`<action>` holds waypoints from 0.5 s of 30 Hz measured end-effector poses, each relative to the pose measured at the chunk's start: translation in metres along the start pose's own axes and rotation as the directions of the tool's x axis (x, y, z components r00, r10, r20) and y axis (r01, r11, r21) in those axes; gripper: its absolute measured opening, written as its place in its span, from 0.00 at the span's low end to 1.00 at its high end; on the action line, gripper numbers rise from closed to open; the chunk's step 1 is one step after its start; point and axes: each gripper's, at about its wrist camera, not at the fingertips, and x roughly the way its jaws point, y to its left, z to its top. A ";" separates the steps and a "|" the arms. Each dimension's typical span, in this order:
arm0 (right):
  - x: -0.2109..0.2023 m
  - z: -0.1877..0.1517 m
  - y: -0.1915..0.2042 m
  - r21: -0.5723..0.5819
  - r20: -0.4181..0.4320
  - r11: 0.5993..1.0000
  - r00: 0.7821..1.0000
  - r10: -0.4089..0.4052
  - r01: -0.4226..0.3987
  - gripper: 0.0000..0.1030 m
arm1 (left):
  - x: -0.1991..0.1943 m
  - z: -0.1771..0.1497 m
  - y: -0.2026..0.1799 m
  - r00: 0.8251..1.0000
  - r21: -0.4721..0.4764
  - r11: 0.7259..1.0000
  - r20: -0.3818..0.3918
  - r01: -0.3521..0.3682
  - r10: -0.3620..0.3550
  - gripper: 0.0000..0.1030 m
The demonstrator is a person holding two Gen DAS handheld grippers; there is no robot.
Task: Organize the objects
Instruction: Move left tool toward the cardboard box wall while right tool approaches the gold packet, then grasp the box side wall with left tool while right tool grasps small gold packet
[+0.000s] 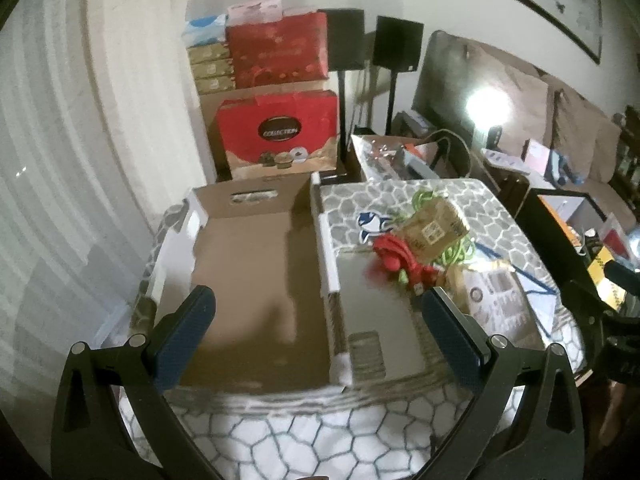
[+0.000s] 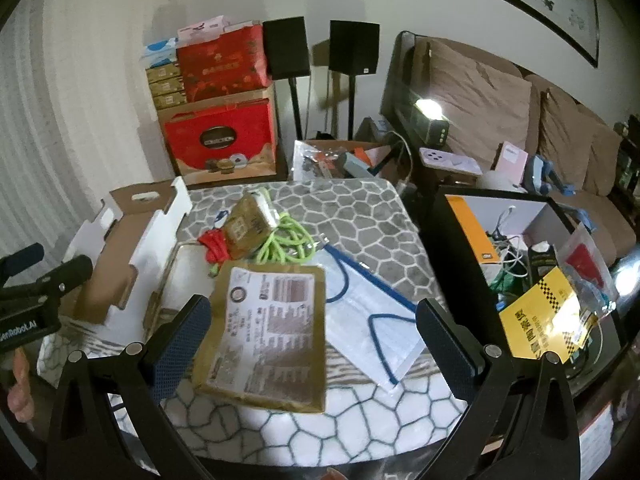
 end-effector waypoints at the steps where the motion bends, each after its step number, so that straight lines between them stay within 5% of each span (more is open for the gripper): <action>1: 0.001 0.001 -0.002 0.000 -0.001 1.000 1.000 -0.005 0.005 1.00 | 0.002 0.004 -0.001 1.000 0.005 1.000 0.000 0.005 -0.005 1.00; 8: 0.007 0.008 -0.008 0.004 -0.008 1.000 1.000 -0.011 0.011 1.00 | 0.015 0.024 0.006 1.000 0.014 1.000 -0.002 -0.012 0.012 1.00; 15: 0.014 0.008 -0.013 0.006 -0.026 1.000 0.999 0.020 -0.020 1.00 | 0.033 0.026 0.075 0.995 -0.075 0.993 -0.049 -0.088 0.085 1.00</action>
